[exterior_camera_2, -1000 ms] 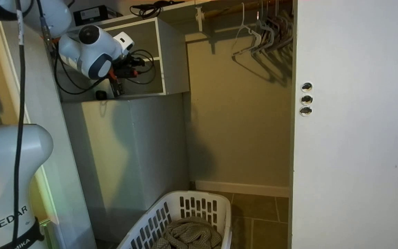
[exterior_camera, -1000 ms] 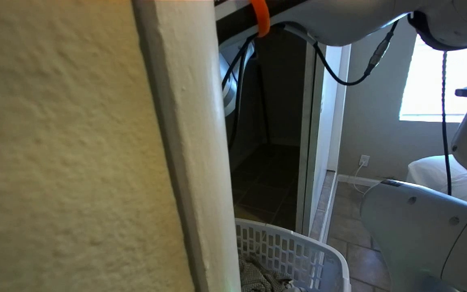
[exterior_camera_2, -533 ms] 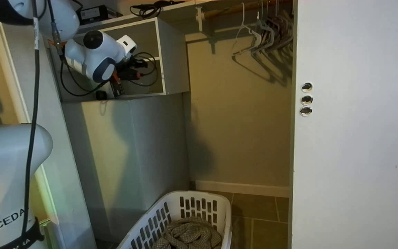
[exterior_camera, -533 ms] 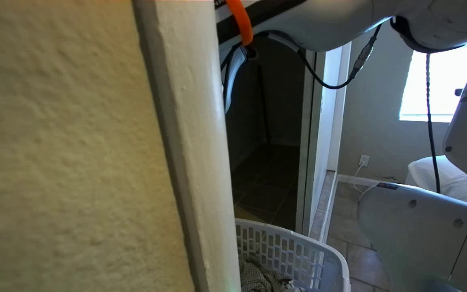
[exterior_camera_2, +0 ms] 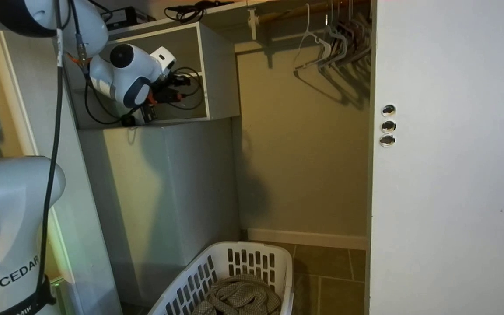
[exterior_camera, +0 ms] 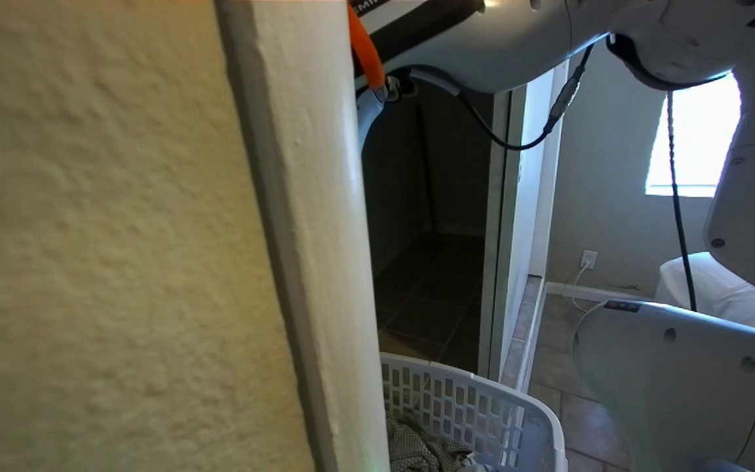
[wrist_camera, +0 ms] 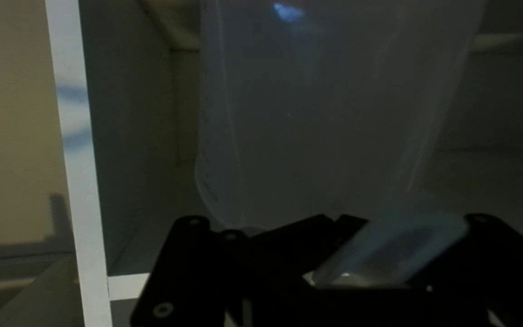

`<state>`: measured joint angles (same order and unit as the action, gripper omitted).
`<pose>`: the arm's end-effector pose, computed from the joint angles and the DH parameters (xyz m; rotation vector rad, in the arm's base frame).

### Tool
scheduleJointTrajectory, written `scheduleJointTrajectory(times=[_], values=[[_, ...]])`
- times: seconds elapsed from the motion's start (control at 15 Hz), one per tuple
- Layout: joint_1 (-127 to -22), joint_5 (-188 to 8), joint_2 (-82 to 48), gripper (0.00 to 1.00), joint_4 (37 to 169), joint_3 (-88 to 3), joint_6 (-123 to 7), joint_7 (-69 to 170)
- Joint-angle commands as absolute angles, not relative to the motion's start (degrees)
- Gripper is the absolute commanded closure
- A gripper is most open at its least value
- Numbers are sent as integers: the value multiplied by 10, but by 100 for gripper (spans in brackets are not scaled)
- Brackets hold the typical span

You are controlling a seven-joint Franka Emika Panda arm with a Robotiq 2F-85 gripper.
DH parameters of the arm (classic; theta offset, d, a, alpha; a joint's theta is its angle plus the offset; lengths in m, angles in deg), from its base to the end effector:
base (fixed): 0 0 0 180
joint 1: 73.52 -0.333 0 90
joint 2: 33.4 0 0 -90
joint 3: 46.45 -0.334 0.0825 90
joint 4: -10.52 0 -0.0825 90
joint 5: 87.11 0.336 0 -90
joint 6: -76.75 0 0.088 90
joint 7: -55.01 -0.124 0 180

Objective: Move the jar from the top shelf to the shelf below

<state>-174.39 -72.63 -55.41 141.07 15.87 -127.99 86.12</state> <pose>0.4556 0.2070 0.6242 -1.9878 -0.6401 -1.7337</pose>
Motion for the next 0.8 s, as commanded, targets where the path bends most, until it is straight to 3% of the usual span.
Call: scheduleJointTrajectory(times=[0.0, 0.73], values=[[-1793, -751, -548, 100, 1391, 206, -1296, 861], [-1887, -774, -551, 100, 1374, 298, -1310, 866]])
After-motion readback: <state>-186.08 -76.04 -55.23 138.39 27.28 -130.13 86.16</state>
